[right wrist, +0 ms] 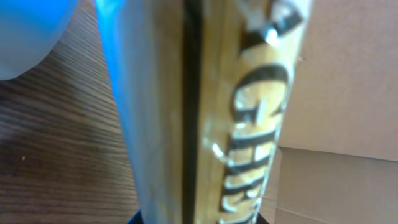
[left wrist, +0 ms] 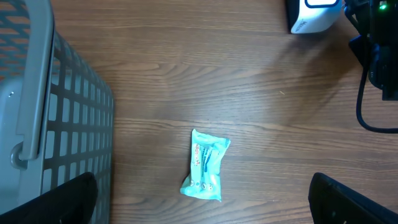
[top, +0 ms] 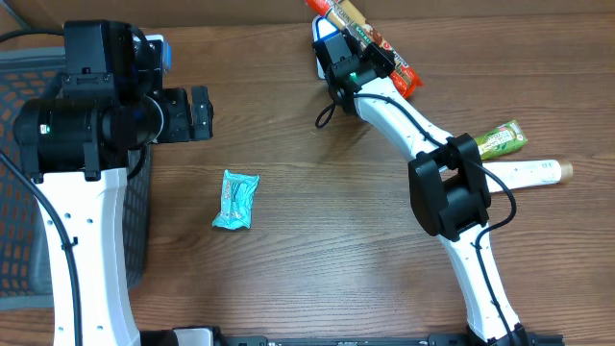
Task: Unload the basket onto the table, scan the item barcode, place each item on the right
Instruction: 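Hold the spaghetti pack up to the white scanner, then carry the spaghetti right and lay it beside the pouch and tube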
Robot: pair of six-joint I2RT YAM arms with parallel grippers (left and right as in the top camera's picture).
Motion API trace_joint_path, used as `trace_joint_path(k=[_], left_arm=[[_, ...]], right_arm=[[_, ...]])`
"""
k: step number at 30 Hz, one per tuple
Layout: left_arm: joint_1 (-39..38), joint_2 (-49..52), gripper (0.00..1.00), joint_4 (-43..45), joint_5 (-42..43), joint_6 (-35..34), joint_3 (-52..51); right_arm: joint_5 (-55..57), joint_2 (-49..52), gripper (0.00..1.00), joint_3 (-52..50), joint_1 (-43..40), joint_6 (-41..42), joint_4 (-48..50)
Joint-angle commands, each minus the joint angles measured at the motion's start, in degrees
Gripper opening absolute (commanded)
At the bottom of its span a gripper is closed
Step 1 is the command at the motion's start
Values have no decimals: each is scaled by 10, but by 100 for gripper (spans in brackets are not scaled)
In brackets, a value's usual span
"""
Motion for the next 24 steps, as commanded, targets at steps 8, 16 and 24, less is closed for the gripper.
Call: trace_joint_path(k=[8, 16, 24], left_arm=[[2, 2, 99, 2, -4, 9, -2], [2, 2, 100, 2, -4, 9, -2], [1, 2, 100, 2, -4, 9, -2]], right_arm=[[112, -18, 4, 15, 23, 14, 15], [22, -82, 3, 21, 39, 139, -100], [-477, -275, 4, 26, -50, 333, -279]])
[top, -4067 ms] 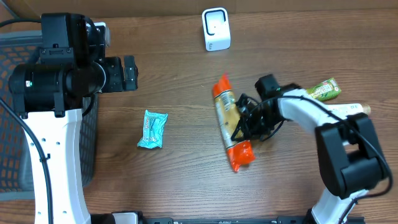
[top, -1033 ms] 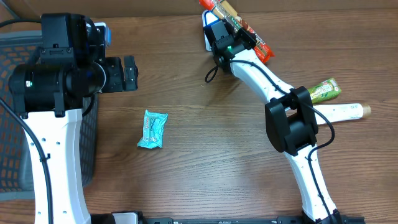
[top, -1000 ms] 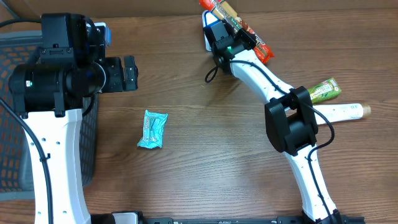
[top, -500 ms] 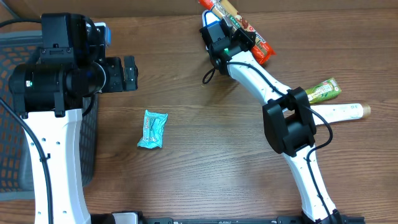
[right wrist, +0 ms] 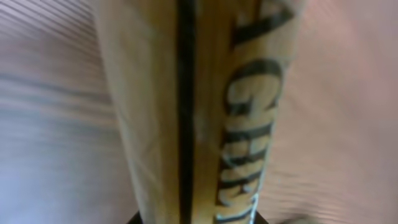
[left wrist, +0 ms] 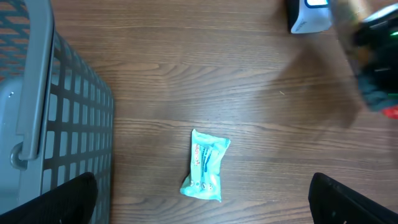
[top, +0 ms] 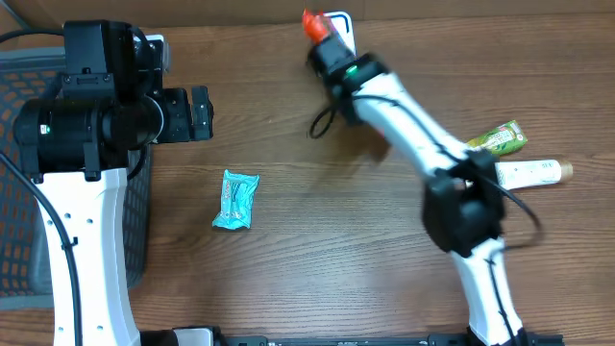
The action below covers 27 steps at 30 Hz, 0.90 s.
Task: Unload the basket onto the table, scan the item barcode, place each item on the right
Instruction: 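Carry the spaghetti right and lay it beside the pouch and tube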
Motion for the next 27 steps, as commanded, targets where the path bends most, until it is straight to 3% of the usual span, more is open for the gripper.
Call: trace_joint_path(k=[1, 5, 7, 12, 20, 27], left_arm=[[1, 2, 99, 2, -3, 9, -2], [1, 2, 100, 2, -4, 9, -2], [1, 2, 100, 2, -4, 9, -2], [1, 2, 100, 2, -4, 9, -2], [-3, 2, 100, 2, -3, 9, -2], [-3, 2, 99, 2, -3, 9, -2]], right_arm=[[-273, -186, 4, 30, -91, 133, -14], [-376, -197, 4, 29, -193, 226, -44], [-376, -188, 4, 12, -242, 321, -53], [-376, -167, 4, -66, -317, 447, -21], [-376, -159, 4, -283, -372, 486, 181], [-376, -159, 4, -324, -396, 485, 191]])
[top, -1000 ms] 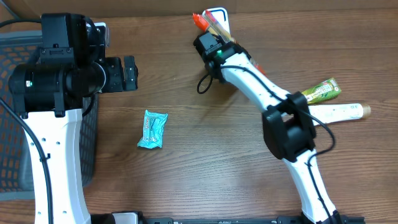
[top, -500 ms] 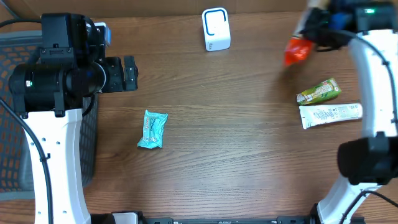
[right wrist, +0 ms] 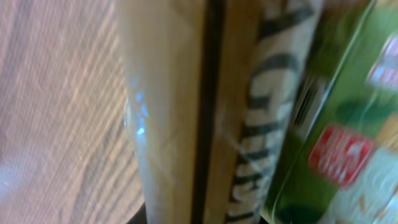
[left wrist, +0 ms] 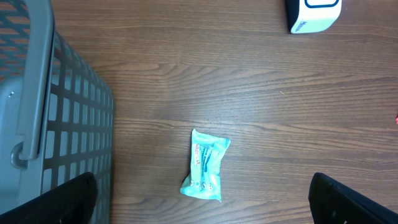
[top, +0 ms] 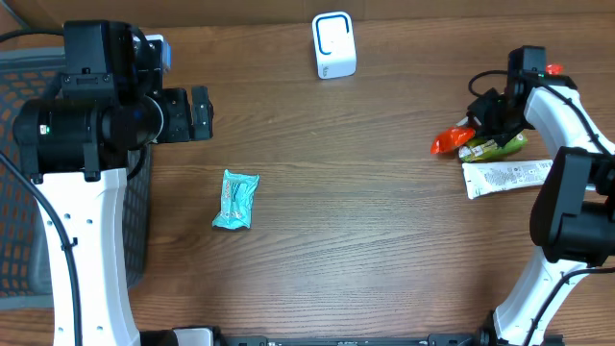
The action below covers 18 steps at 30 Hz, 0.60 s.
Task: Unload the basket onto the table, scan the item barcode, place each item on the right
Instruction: 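Carry the spaghetti right and lay it beside the pouch and tube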
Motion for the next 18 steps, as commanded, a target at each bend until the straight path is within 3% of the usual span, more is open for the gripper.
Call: trace_joint_path(k=[1, 3, 7, 18], left_arm=[[-3, 2, 100, 2, -3, 9, -2], [-3, 2, 99, 2, -4, 9, -2], [-3, 2, 100, 2, -4, 9, -2], [-3, 2, 100, 2, -4, 9, -2]], right_arm=[[5, -36, 4, 8, -16, 2, 0], [6, -36, 5, 8, -20, 2, -10], [6, -36, 20, 8, -22, 0, -29], [5, -102, 73, 8, -25, -63, -72]])
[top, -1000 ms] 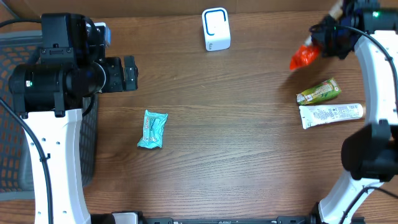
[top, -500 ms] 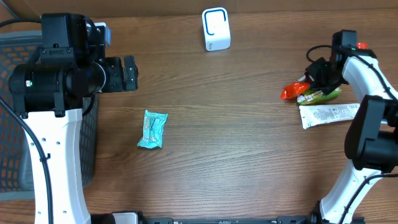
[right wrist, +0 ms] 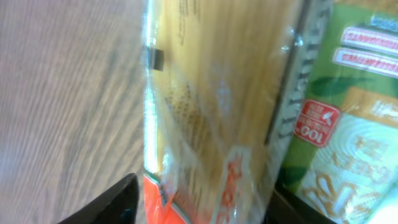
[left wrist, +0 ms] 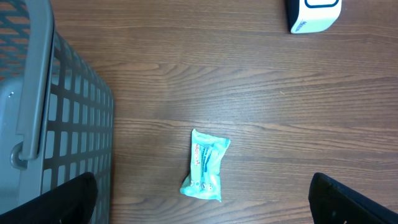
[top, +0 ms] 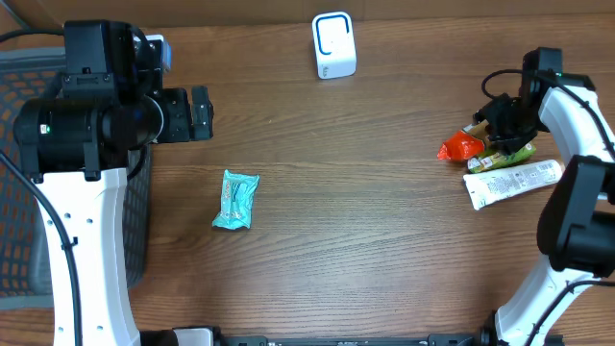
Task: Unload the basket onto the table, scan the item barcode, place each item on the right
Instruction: 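Carry the spaghetti right and lay it beside the pouch and tube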
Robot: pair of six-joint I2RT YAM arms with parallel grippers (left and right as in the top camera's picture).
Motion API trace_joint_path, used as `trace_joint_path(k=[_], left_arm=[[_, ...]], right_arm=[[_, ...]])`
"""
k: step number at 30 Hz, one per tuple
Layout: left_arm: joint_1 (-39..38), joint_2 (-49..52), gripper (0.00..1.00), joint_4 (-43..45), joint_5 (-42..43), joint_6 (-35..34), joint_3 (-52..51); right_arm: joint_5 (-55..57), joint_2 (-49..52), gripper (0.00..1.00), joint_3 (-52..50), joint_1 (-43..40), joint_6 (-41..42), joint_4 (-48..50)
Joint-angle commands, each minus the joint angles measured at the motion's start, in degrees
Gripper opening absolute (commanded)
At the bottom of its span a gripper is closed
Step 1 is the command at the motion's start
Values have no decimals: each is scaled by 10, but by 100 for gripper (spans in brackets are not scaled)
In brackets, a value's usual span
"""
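A long clear snack packet with an orange-red end [top: 459, 147] lies at the right of the table, partly on a green packet [top: 512, 151]. My right gripper [top: 500, 131] is over it. The right wrist view shows the snack packet [right wrist: 217, 106] between the fingers [right wrist: 118, 199], with a gap at the left finger. The jaws stand open. The white barcode scanner [top: 333, 44] stands at the back centre and shows again as the scanner [left wrist: 314, 14]. My left gripper [top: 198, 113] hangs open and empty, high over a teal packet [left wrist: 206, 165].
A grey mesh basket [left wrist: 59, 118] fills the left side under the left arm. A white tube [top: 512, 180] lies just in front of the green packet [right wrist: 348, 118]. The teal packet [top: 236, 200] lies left of the centre. A cardboard wall runs along the back.
The right gripper's jaws have spread apart around the snack packet, which now rests a little lower and closer to the white tube. The left arm and teal packet have not moved.
The right gripper held the snack packet at the scanner at the back centre. It was still there a moment later, blurred in motion. Then it held the packet at the far right over the green packet, and now its jaws are open round it there.
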Motion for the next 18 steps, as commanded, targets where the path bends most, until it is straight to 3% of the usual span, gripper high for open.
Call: trace_joint_path(k=[1, 3, 11, 18], left_arm=[[-3, 2, 100, 2, -4, 9, -2], [-3, 2, 100, 2, -4, 9, -2], [-3, 2, 100, 2, -3, 9, -2], [-3, 2, 100, 2, -3, 9, -2]], right_arm=[[7, -82, 77, 7, -4, -39, 0], [4, -123, 85, 7, -2, -58, -9], [6, -272, 87, 7, 2, -87, -94], [5, -339, 95, 7, 37, -192, -168]])
